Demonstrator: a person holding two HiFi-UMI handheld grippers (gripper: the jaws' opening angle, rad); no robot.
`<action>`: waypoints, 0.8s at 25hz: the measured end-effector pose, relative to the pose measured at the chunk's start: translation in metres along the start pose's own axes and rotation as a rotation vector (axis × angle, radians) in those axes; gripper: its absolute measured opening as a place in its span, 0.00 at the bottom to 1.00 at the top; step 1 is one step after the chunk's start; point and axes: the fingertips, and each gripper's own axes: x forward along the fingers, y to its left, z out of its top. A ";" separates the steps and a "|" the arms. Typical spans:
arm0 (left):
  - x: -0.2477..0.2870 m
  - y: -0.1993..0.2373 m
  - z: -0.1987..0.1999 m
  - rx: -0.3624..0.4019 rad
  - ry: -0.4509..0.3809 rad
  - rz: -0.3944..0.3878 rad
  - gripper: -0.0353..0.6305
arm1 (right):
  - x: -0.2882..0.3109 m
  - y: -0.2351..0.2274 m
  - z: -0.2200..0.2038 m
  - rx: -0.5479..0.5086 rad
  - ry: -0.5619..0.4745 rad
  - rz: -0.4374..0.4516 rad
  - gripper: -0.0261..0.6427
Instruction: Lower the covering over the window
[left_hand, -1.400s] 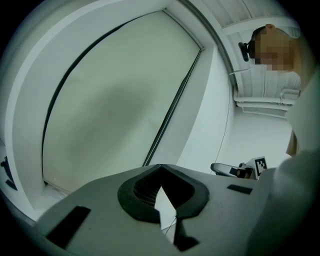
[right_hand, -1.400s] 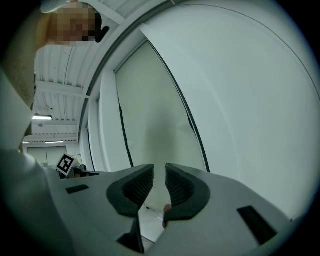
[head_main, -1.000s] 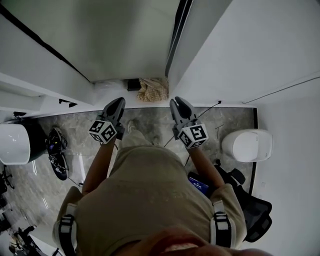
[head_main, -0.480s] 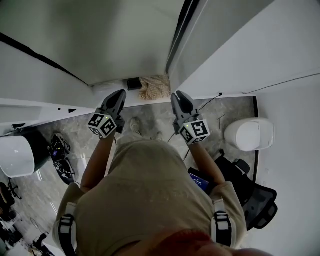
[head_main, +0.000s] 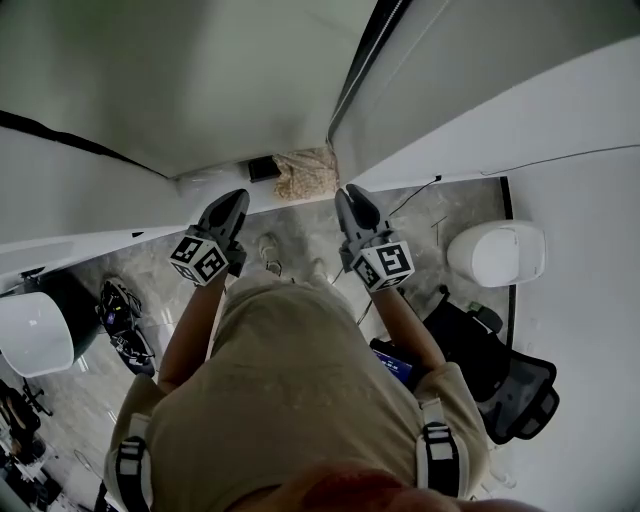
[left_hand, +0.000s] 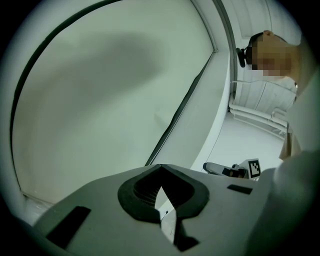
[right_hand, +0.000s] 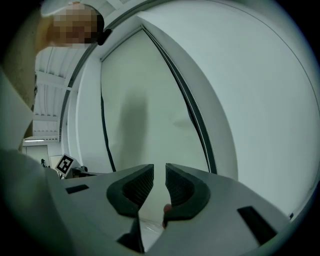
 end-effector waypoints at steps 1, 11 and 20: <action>0.001 0.003 0.006 0.000 -0.006 -0.014 0.08 | 0.005 0.003 0.003 -0.005 -0.010 -0.001 0.13; 0.021 0.039 0.038 0.065 0.043 -0.149 0.08 | 0.044 0.024 0.024 -0.072 -0.094 -0.088 0.13; 0.046 0.038 0.068 0.023 0.058 -0.237 0.08 | 0.051 0.031 0.039 -0.185 -0.178 -0.203 0.13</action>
